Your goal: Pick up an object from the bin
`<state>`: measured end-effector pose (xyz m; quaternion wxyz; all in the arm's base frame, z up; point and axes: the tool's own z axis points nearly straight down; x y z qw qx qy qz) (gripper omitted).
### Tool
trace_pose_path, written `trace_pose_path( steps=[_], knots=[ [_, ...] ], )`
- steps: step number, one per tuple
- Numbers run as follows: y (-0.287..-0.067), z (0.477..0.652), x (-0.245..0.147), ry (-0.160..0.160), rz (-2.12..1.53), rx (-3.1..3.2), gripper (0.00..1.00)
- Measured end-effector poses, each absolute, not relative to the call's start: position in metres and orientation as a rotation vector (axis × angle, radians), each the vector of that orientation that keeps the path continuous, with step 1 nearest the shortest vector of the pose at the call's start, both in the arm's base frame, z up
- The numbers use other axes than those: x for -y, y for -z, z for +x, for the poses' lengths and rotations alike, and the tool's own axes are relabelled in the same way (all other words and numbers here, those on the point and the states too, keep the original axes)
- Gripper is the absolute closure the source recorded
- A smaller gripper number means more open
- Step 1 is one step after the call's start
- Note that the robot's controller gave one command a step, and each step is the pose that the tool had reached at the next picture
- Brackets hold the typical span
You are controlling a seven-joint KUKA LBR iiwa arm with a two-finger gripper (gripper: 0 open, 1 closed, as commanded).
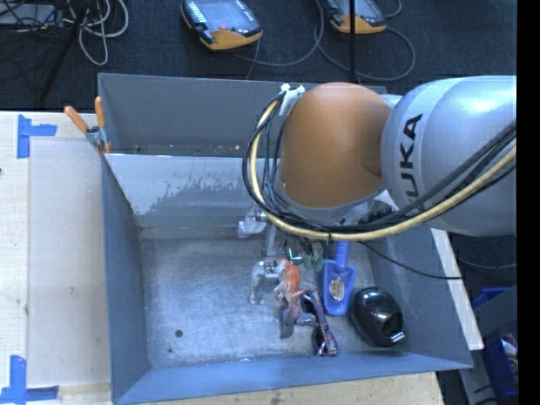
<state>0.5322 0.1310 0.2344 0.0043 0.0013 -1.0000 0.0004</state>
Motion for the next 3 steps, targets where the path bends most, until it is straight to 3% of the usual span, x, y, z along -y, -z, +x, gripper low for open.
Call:
trace_pose_path(
  steps=[2,3],
  knots=[
    [-0.238,0.534,-0.130,0.000,0.000,3.140,0.00],
    [-0.174,0.516,-0.072,-0.001,-0.109,3.141,0.00]
  ],
)
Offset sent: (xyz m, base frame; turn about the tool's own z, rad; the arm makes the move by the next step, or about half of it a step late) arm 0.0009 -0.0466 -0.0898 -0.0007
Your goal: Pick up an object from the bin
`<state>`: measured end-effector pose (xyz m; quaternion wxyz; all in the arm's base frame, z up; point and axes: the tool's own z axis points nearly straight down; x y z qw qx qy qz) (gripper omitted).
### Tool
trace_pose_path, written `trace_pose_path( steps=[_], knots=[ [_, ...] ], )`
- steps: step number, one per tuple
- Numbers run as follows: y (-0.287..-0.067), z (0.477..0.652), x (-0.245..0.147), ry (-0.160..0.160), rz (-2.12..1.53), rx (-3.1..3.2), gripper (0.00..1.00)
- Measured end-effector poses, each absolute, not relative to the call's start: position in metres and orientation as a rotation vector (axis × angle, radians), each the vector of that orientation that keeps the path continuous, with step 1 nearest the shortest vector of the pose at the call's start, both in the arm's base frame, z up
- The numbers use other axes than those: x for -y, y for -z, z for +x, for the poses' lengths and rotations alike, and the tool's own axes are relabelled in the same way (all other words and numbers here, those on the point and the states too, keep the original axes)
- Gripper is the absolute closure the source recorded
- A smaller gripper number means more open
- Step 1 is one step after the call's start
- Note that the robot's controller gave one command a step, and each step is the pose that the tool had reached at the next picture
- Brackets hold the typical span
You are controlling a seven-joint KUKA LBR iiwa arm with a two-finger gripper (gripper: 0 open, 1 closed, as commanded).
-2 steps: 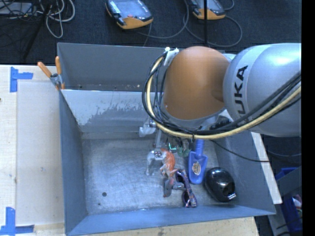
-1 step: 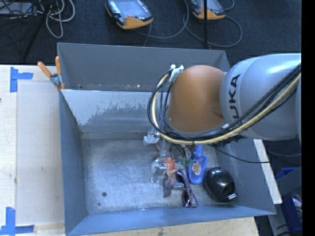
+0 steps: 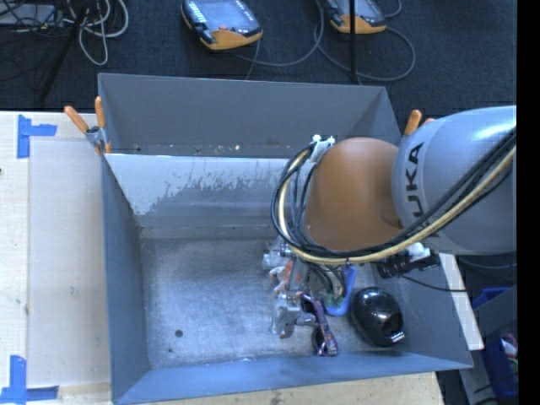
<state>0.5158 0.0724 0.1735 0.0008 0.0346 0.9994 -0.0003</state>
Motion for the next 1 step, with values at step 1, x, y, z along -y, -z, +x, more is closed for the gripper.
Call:
trace_pose_path(
  steps=[1],
  knots=[
    [-0.1507,0.5396,-0.0759,-0.001,0.092,-3.135,0.00]
  ],
)
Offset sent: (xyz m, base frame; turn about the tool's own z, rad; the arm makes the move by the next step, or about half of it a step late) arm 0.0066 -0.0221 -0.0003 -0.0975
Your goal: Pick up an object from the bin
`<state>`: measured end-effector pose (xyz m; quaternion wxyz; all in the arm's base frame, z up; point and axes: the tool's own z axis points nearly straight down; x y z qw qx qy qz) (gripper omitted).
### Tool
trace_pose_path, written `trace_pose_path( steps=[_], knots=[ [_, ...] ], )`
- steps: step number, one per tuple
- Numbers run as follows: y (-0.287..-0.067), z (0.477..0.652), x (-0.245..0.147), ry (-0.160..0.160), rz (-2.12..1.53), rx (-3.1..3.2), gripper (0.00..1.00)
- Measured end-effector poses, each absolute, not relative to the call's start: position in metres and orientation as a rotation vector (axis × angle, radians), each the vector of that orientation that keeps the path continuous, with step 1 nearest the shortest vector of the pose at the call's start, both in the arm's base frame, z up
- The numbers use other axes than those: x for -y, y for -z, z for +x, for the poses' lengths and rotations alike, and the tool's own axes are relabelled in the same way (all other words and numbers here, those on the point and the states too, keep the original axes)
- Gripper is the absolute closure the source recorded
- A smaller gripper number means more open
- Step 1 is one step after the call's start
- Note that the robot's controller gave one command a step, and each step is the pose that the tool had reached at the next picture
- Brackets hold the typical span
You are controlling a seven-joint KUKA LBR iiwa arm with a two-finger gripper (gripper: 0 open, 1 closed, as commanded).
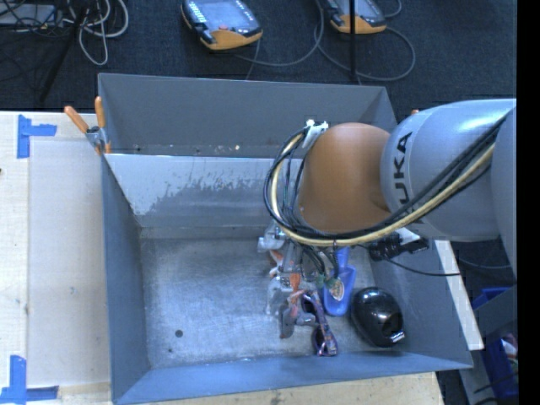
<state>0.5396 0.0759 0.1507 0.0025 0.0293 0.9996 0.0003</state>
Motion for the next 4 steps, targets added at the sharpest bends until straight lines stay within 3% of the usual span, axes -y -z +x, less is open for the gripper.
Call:
trace_pose_path(
  steps=[1,2,3,4],
  knots=[
    [-0.149,0.538,-0.064,0.001,0.023,-3.147,0.00],
    [-0.081,0.555,-0.017,-0.014,-0.421,-3.088,1.00],
    [-0.080,0.555,-0.017,-0.014,-0.421,-3.088,1.00],
    [-0.199,0.580,-0.004,-0.001,-0.440,-3.109,1.00]
  ],
)
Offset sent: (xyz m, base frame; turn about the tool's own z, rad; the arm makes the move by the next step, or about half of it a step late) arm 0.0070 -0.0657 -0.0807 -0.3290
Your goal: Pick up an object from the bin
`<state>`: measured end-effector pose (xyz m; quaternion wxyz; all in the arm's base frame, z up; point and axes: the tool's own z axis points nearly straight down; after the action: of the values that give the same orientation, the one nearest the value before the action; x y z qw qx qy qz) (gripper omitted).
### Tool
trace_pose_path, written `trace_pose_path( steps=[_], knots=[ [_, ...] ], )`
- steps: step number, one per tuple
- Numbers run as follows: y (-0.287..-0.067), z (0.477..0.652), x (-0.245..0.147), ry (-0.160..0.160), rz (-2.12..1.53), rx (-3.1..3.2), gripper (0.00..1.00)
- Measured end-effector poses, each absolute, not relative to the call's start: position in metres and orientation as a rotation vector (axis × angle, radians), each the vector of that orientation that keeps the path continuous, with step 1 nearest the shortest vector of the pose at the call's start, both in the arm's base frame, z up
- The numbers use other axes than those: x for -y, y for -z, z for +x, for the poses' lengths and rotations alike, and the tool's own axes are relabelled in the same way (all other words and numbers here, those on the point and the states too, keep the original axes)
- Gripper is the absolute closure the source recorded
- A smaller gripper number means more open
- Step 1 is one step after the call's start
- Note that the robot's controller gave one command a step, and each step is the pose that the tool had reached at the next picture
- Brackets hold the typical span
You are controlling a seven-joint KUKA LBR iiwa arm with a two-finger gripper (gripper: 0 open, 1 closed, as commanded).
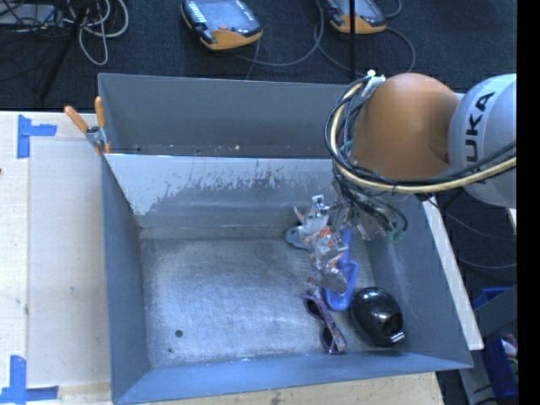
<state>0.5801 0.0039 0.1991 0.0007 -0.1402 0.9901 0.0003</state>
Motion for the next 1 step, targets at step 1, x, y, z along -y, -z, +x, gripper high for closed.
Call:
trace_pose_path(
  steps=[1],
  knots=[
    [-0.1985,0.5797,-0.0031,-0.001,-0.435,-3.112,1.00]
  ],
)
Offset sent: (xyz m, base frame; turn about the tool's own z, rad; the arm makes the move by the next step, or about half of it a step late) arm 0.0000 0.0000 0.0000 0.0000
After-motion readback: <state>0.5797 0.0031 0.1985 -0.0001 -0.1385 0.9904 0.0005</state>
